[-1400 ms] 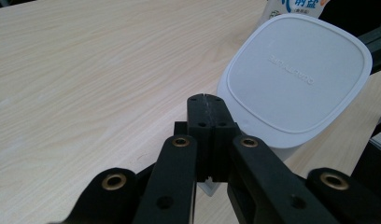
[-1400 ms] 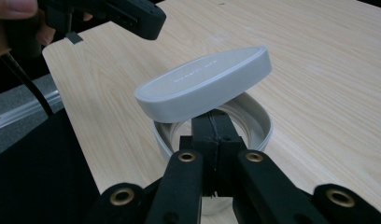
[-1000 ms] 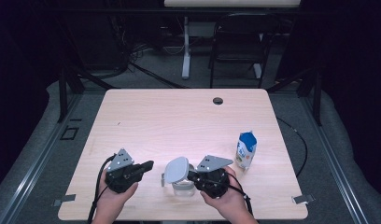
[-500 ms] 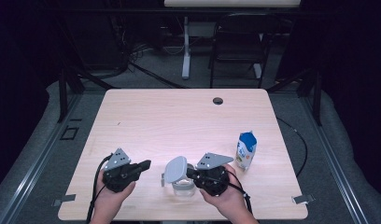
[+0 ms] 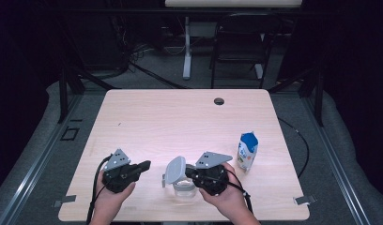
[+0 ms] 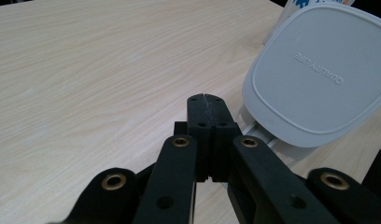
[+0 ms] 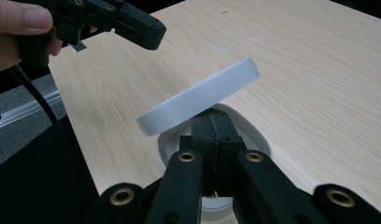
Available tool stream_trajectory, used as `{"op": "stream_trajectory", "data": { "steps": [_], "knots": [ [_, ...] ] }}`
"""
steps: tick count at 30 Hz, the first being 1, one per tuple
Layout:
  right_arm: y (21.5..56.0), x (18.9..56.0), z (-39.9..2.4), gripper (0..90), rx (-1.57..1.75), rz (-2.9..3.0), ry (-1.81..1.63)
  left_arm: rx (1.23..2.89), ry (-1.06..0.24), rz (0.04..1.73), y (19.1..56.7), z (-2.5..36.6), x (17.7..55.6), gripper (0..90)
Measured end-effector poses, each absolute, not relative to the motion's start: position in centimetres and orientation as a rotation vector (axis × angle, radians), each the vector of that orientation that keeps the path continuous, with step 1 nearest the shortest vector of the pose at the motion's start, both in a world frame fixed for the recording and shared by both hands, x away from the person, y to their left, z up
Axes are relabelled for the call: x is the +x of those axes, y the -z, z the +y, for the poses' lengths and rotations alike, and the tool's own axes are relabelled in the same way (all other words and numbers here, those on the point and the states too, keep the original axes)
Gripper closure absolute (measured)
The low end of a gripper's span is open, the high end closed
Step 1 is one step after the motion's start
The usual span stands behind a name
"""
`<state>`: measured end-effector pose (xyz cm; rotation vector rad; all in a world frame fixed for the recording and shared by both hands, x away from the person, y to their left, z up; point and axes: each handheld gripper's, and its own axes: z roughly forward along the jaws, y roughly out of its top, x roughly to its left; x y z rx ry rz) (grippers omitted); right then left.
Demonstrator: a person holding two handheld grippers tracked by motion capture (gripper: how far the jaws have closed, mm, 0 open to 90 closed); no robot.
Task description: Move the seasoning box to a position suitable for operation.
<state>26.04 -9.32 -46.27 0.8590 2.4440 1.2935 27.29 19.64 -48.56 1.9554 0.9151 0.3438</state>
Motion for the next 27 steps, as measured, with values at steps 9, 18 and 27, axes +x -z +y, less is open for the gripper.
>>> {"op": "stream_trajectory", "data": {
  "steps": [9,18,27],
  "knots": [
    [46.1,26.2,-8.9,90.0,0.848,2.451,-1.287,1.953,-0.344,0.919,48.6,19.7,27.3,90.0],
    [45.6,26.2,-8.0,90.0,0.821,2.452,-1.287,1.957,-0.344,0.924,48.7,19.7,27.3,90.0],
    [45.8,26.6,-7.1,90.0,0.817,2.463,-1.295,1.954,-0.346,0.93,48.8,19.9,27.4,90.0]
  ]
}}
